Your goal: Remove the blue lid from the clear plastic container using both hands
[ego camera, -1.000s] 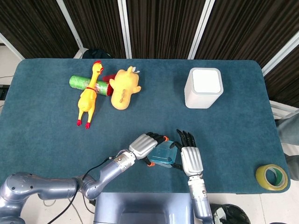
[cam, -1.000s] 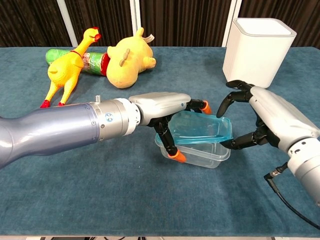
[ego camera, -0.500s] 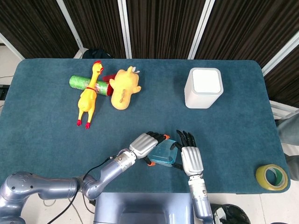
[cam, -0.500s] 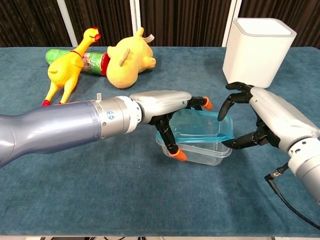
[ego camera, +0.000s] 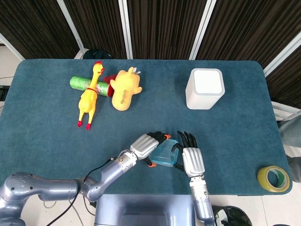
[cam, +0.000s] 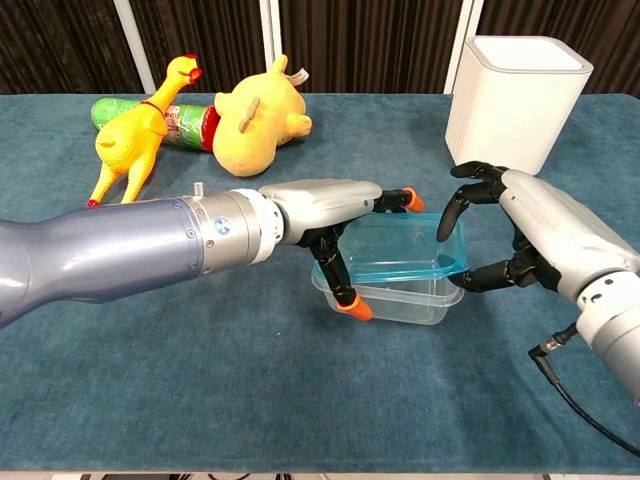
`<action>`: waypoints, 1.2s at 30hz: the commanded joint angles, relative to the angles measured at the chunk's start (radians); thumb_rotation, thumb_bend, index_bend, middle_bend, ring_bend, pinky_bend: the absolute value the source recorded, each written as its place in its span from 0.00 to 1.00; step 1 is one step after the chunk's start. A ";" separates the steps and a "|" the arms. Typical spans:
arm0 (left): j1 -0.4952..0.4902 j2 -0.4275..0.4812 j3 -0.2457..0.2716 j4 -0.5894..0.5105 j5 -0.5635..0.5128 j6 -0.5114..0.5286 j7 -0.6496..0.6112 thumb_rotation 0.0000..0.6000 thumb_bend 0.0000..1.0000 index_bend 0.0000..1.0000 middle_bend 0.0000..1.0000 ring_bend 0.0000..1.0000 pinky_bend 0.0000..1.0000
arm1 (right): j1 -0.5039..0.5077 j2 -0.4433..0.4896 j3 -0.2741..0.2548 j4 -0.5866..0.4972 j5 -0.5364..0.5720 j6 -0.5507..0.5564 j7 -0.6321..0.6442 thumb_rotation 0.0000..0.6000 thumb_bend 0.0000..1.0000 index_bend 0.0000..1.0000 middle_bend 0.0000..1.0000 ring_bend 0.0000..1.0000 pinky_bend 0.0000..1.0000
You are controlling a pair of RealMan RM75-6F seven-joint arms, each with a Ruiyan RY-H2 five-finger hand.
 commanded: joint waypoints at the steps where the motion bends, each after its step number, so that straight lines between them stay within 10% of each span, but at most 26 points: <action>1: -0.005 0.005 0.003 -0.007 -0.015 -0.004 0.011 1.00 0.00 0.00 0.00 0.00 0.20 | 0.000 0.001 0.000 -0.003 0.001 0.000 -0.001 1.00 0.46 0.52 0.13 0.00 0.00; 36: -0.013 0.055 0.010 -0.077 -0.031 0.009 0.014 1.00 0.00 0.00 0.00 0.00 0.14 | -0.003 0.004 -0.003 -0.027 0.015 -0.007 -0.008 1.00 0.62 0.71 0.23 0.00 0.00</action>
